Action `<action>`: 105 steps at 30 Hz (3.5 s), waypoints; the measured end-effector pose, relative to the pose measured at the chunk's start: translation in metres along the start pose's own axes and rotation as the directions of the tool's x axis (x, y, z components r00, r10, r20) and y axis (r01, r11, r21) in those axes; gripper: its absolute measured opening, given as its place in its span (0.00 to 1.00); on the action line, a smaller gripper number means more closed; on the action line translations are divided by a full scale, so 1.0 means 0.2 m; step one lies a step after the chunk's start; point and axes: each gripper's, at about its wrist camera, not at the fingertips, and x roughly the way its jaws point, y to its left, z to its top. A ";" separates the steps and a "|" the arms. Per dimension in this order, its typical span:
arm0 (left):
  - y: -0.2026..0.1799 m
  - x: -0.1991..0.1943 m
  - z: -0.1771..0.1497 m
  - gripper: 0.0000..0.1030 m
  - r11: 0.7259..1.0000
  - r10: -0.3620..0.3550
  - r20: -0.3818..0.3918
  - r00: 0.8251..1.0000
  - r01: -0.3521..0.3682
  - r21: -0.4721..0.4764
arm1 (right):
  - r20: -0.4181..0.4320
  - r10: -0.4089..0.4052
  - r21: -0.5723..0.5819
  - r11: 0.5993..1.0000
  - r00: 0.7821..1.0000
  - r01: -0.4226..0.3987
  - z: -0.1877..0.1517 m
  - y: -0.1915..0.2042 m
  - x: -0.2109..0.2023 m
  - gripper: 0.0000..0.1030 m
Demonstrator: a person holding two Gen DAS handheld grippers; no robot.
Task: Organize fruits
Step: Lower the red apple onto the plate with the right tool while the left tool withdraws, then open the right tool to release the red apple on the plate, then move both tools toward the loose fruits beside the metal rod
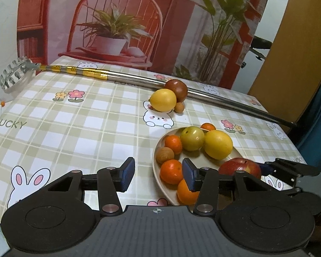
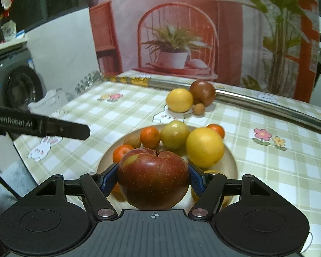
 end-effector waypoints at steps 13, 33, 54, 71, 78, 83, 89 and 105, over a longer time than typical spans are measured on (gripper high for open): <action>0.00 0.07 -0.01 0.50 1.000 0.003 -0.045 0.999 -0.003 -0.004 | -0.038 0.001 -0.022 1.000 0.999 -0.002 -0.06 -0.01 0.10 0.63; -0.01 0.05 -0.01 0.50 1.000 0.005 -0.047 0.999 -0.005 0.004 | 0.005 0.000 0.032 0.999 1.000 0.000 -0.08 -0.04 0.01 0.76; -0.01 0.06 -0.02 0.50 1.000 0.007 -0.053 0.999 -0.007 -0.002 | 0.118 -0.108 0.230 0.970 0.987 0.078 -0.09 -0.22 -0.07 0.86; 0.00 0.08 -0.04 0.50 1.000 0.008 -0.070 0.998 -0.008 -0.006 | 0.110 -0.118 0.273 0.958 0.987 0.084 -0.12 -0.25 -0.05 0.86; 0.00 0.10 -0.04 0.50 1.000 0.006 -0.082 0.997 -0.007 -0.006 | 0.121 -0.122 0.285 0.955 0.985 0.084 -0.11 -0.27 -0.06 0.86; 0.02 0.11 0.00 0.50 1.000 0.013 -0.082 0.997 -0.014 -0.001 | 0.152 -0.141 0.274 0.957 0.978 0.096 -0.07 -0.31 -0.10 0.86; 0.02 0.15 0.11 0.49 1.000 -0.011 -0.084 0.996 0.011 -0.004 | 0.195 -0.161 0.243 0.964 0.968 0.111 0.06 -0.42 -0.13 0.86; -0.20 0.37 0.57 0.49 0.992 -0.110 -0.039 0.993 0.112 0.055 | 0.297 -0.204 0.210 0.967 0.933 0.144 0.41 -0.77 -0.04 0.86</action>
